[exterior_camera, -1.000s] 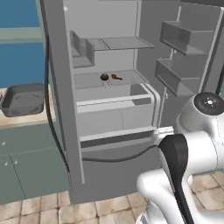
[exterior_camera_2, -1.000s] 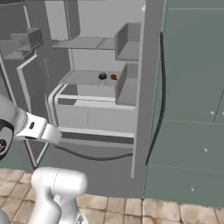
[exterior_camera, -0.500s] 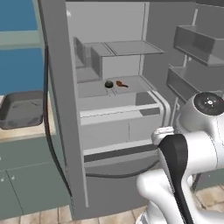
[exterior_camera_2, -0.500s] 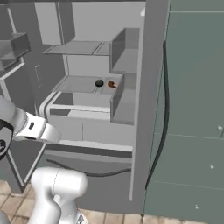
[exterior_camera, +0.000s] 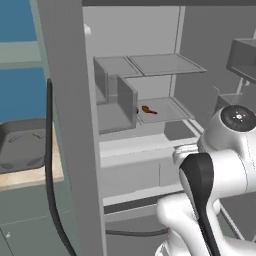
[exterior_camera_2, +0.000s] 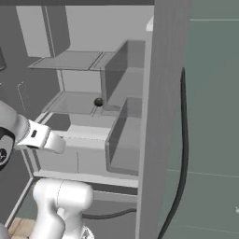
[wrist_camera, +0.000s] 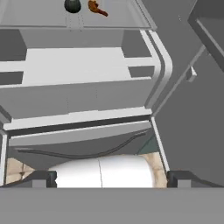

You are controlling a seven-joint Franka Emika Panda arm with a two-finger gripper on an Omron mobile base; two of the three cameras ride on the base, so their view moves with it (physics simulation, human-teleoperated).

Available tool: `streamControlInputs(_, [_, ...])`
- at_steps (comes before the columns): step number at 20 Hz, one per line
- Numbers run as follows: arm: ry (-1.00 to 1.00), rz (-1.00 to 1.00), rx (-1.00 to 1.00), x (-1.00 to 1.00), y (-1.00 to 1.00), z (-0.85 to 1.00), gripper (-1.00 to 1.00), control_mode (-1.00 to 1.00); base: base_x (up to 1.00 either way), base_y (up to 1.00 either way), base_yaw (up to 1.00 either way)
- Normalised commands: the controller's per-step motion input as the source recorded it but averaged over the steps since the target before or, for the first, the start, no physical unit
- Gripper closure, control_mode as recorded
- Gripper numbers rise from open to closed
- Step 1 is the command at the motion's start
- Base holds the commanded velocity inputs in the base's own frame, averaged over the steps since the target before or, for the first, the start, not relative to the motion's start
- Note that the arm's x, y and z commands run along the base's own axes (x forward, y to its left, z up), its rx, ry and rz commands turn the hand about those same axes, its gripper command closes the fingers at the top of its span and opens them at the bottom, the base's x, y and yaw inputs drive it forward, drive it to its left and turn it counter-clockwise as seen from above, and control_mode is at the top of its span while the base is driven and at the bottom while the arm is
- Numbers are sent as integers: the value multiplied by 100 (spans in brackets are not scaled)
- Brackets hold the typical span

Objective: Place one squash and one chicken drumstick in each tupperware on the nearby counter, to pack two identical lunches.

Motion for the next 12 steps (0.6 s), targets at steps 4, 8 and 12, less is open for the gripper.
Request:
streamControlInputs(4, [0, 2, 0, 33, 0, -4, -100, -100, 11, 0, 0])
streamControlInputs(8, [-3, 7, 1, 54, 0, -3, -100, -100, 0, 0, 0])
streamControlInputs(12, [-4, 7, 1, 71, 0, 0, -100, -100, 0, 0, 0])
